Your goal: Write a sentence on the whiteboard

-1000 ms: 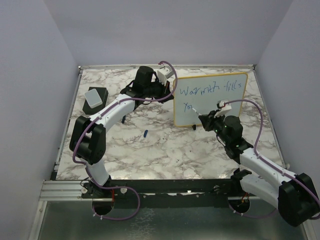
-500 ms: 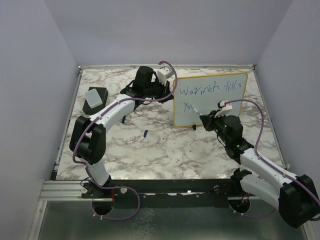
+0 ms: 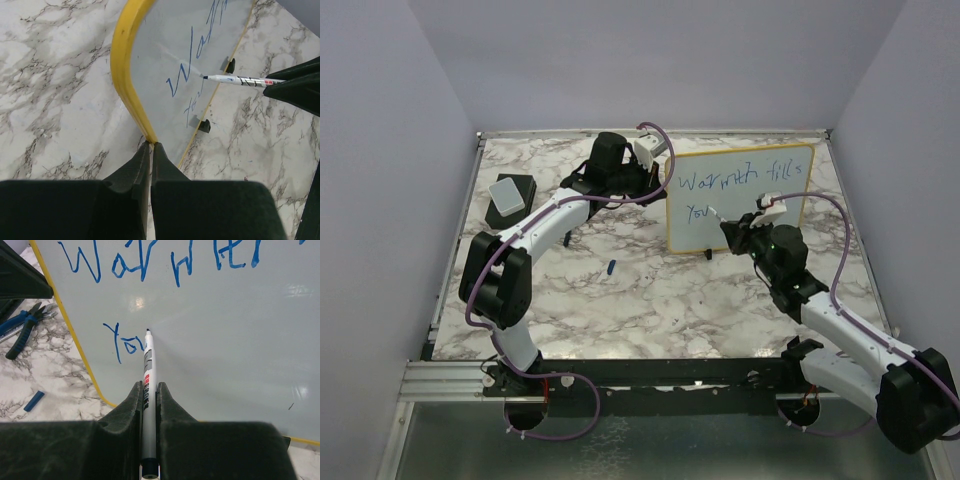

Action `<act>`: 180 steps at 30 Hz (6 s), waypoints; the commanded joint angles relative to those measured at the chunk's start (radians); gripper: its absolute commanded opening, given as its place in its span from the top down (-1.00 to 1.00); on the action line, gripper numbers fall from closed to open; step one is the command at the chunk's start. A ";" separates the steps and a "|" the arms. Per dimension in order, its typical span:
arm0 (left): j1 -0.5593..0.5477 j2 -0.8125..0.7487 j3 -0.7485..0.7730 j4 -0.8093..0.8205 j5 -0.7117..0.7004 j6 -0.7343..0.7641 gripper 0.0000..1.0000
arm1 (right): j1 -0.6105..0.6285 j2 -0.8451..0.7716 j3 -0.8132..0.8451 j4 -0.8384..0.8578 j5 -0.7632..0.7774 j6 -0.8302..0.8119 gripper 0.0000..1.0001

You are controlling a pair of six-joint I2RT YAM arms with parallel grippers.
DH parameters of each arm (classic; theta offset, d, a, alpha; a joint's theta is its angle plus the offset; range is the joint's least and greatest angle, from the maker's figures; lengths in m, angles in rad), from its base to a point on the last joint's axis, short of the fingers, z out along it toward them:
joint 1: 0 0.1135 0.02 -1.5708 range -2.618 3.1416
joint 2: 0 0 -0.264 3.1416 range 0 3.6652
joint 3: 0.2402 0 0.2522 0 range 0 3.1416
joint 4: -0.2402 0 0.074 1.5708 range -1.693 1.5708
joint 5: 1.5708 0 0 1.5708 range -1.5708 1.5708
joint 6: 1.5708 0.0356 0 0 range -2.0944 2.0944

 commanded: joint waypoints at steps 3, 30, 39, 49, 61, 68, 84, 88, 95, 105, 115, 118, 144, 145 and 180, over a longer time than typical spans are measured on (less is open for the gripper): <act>-0.007 -0.013 0.018 -0.012 0.026 0.007 1.00 | -0.005 0.009 -0.019 0.001 0.052 -0.001 0.98; -0.006 -0.018 0.019 -0.012 0.027 0.007 1.00 | -0.005 -0.102 -0.074 -0.062 0.036 0.028 0.98; -0.006 -0.020 0.019 -0.012 0.028 0.007 1.00 | -0.005 -0.149 -0.055 -0.073 0.066 0.037 0.98; -0.007 -0.022 0.019 -0.013 0.027 0.008 1.00 | -0.005 -0.100 -0.026 -0.024 0.069 0.017 0.98; -0.006 -0.020 0.017 -0.013 0.027 0.010 1.00 | -0.005 -0.056 -0.014 0.022 0.047 0.006 0.98; -0.006 -0.021 0.016 -0.013 0.026 0.010 1.00 | -0.005 -0.022 -0.010 0.043 0.058 0.005 0.98; -0.006 -0.022 0.017 -0.012 0.025 0.010 1.00 | -0.005 -0.066 -0.039 -0.031 0.138 0.033 0.98; -0.006 -0.022 0.016 -0.012 0.026 0.010 1.00 | -0.005 -0.063 -0.046 -0.044 0.129 0.039 0.98; -0.007 -0.022 0.017 -0.013 0.025 0.010 1.00 | -0.006 -0.048 -0.059 -0.050 0.105 0.045 0.98; -0.006 -0.021 0.018 -0.013 0.027 0.010 1.00 | -0.005 -0.064 -0.100 -0.056 0.095 0.070 0.98; -0.006 -0.023 0.017 -0.013 0.027 0.010 1.00 | -0.005 -0.064 -0.074 -0.047 0.112 0.056 0.98; -0.006 -0.020 0.017 -0.013 0.027 0.010 1.00 | -0.005 -0.059 -0.059 -0.038 0.110 0.052 0.98; -0.006 -0.024 0.017 -0.012 0.026 0.011 1.00 | -0.005 -0.075 -0.029 -0.018 0.196 0.035 0.98; -0.006 -0.024 0.017 -0.012 0.026 0.011 1.00 | -0.005 -0.075 -0.030 -0.020 0.196 0.035 0.98; -0.006 -0.031 0.017 -0.013 0.024 0.011 1.00 | -0.006 -0.162 -0.048 -0.131 0.309 0.079 0.98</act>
